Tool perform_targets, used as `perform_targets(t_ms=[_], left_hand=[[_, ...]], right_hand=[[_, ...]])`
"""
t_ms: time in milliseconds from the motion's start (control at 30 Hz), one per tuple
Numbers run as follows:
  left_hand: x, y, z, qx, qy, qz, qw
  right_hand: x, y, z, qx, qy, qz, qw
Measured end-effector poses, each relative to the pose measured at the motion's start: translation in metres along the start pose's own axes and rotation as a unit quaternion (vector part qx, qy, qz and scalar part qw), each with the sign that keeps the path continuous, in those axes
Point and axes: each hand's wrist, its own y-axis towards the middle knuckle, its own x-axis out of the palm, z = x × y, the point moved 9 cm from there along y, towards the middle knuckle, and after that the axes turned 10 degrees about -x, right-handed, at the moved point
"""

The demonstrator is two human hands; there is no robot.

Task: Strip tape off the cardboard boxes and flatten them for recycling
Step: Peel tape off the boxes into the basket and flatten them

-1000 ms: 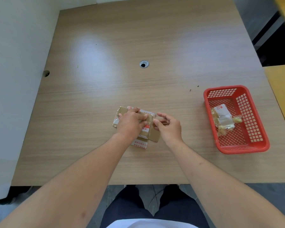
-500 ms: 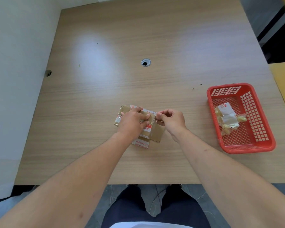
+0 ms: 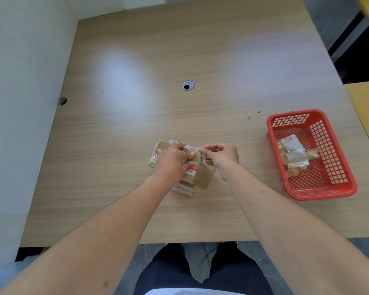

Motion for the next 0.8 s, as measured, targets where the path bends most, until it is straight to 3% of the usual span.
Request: perform_targets(t_ms=[133,367,533,633,800], left_hand=[[0.001,-0.001,-0.004,0.008,0.006,-0.008,1.0],[-0.015,0.004,-0.007,0.084,0.049,-0.099,0.99],[-0.012,0.009,-0.012,0.103,0.087,-0.118,0.984],[-0.007,0.009,-0.015,0.087,0.084,-0.119,0.985],[-0.005,0.004,-0.013,0.06,0.058,-0.086,0.993]], right_hand=[[0.014,-0.002,0.01,0.04,0.028,-0.084,0.995],[0.021,-0.014,0.008,0.001,-0.01,-0.172,0.985],[0.023,-0.011,0.032,0.014,-0.009,-0.104,0.994],[0.012,-0.005,0.036,-0.017,-0.06,-0.044,0.997],[0.002,-0.012,0.018,-0.07,-0.047,-0.019,0.996]])
